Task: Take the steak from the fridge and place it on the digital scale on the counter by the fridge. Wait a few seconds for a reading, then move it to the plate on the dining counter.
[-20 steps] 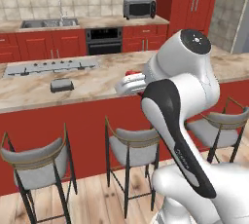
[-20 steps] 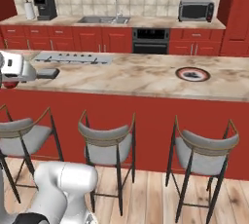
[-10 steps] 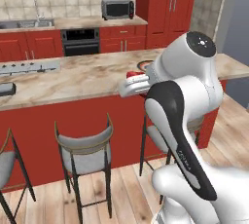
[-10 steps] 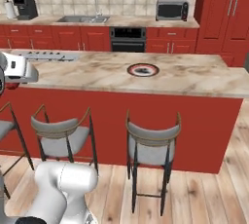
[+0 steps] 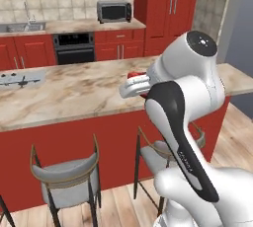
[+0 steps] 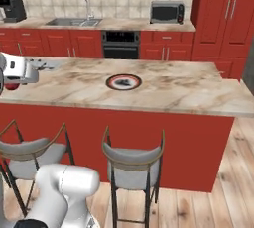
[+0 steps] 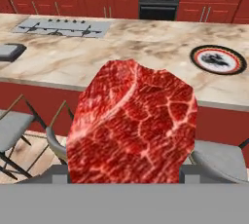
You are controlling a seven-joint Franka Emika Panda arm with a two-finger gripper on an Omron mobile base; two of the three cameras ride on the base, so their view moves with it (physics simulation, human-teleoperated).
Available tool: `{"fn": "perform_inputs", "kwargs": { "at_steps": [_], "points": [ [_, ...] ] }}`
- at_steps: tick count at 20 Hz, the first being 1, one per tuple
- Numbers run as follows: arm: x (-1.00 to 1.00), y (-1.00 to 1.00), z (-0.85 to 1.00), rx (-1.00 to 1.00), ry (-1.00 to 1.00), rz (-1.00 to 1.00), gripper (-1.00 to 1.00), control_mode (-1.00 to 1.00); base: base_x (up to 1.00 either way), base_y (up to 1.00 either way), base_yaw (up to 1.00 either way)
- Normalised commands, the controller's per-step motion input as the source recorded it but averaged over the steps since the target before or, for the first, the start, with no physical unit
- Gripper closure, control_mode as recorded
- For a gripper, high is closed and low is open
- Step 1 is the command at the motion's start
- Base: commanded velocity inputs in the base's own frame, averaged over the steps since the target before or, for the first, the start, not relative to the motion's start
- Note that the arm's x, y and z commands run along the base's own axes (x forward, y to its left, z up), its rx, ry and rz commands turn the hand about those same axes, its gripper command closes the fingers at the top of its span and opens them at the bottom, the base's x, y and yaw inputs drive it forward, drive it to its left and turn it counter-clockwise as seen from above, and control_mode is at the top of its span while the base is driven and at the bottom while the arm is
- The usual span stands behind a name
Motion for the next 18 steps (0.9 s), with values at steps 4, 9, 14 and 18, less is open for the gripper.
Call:
{"fn": "perform_inputs", "kwargs": {
  "at_steps": [4,9,14,18],
  "points": [
    [0.0,0.0,0.0,0.0,0.0,0.0,1.0,1.0,0.68,-0.76,0.0],
    [0.0,0.0,0.0,0.0,0.0,0.0,1.0,1.0,0.81,-0.58,-0.02],
    [0.0,0.0,0.0,0.0,0.0,0.0,1.0,1.0,0.99,-0.1,-0.05],
    [0.74,-0.16,0.0,0.0,0.02,-0.05,1.0,-1.0,0.25,-0.01,-0.01]
  ]
}}
